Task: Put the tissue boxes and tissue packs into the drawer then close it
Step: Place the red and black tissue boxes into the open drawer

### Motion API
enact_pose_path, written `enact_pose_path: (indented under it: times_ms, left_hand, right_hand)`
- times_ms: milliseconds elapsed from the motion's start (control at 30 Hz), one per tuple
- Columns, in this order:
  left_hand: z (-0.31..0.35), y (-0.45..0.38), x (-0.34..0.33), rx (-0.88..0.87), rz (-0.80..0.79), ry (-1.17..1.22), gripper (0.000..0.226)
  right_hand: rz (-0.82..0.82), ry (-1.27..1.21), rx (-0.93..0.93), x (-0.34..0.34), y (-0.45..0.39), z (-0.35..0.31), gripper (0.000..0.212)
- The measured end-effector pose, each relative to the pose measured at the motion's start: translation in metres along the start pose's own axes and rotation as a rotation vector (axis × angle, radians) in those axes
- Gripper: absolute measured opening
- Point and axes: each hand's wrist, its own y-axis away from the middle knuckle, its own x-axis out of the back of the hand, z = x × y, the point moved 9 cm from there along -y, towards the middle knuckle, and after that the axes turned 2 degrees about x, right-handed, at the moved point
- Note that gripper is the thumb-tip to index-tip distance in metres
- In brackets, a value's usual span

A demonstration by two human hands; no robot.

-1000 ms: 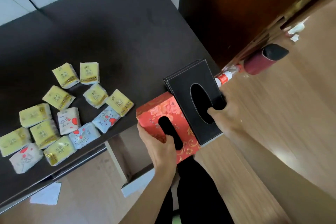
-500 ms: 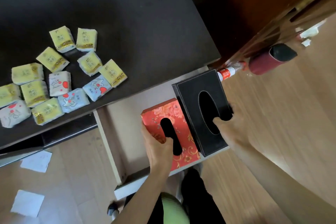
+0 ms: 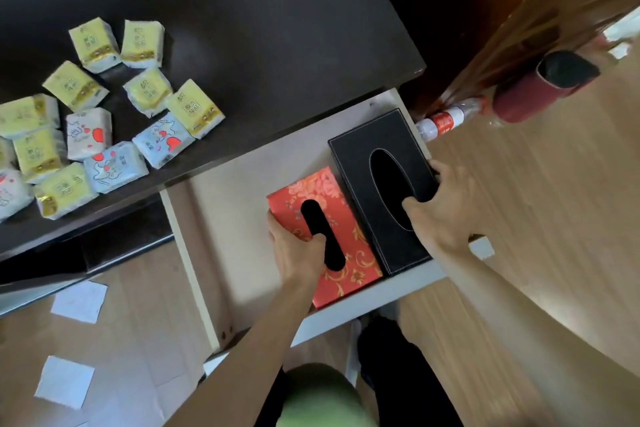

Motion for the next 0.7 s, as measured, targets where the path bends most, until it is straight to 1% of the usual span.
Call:
enact_pose_path:
  times_ms: [100,167,200,267,300,367,400,433,500,600,633,700]
  left_hand:
    - [-0.008,-0.007,-0.001,-0.035,-0.075,0.039,0.092]
    - [-0.005,-0.009,0.004,-0.072,-0.125,0.050,0.098]
    - [0.000,-0.010,0.007,-0.121,-0.138,0.013,0.100]
    - [0.022,-0.015,0.011,-0.277,-0.149,-0.177,0.101]
    - [0.038,-0.019,0.010,-0.387,-0.155,-0.314,0.098]
    - [0.071,-0.026,-0.003,-0.633,-0.170,-0.615,0.084]
    - [0.084,-0.028,-0.013,-0.724,-0.202,-0.761,0.074]
    - [0.091,-0.031,-0.022,-0.772,-0.252,-0.879,0.064]
    - [0.100,-0.040,-0.034,-0.794,-0.318,-0.998,0.048]
    - [0.106,-0.052,-0.043,-0.849,-0.319,-1.114,0.033]
    - [0.107,-0.054,-0.044,-0.875,-0.317,-1.123,0.030]
    - [0.108,-0.058,-0.044,-0.926,-0.324,-1.104,0.022]
  right_hand:
    - [0.076,0.112,0.054,-0.009,0.007,-0.001,0.072]
    - [0.094,0.181,0.063,-0.011,0.007,-0.001,0.076]
    - [0.097,0.221,0.070,-0.010,0.006,0.000,0.076]
    - [0.107,0.256,0.118,-0.007,0.004,-0.004,0.076]
    - [0.109,0.250,0.168,-0.005,0.000,-0.010,0.077]
    - [0.076,0.235,0.314,-0.005,-0.016,-0.034,0.078]
    - [0.020,0.259,0.397,-0.010,-0.026,-0.048,0.080]
    - [-0.049,0.303,0.480,-0.019,-0.035,-0.062,0.083]
    - [-0.185,0.412,0.602,-0.039,-0.051,-0.082,0.090]
    - [-0.323,0.591,0.732,-0.065,-0.066,-0.088,0.096]
    - [-0.332,0.630,0.768,-0.070,-0.070,-0.088,0.095]
    - [-0.290,0.677,0.845,-0.072,-0.076,-0.088,0.090]
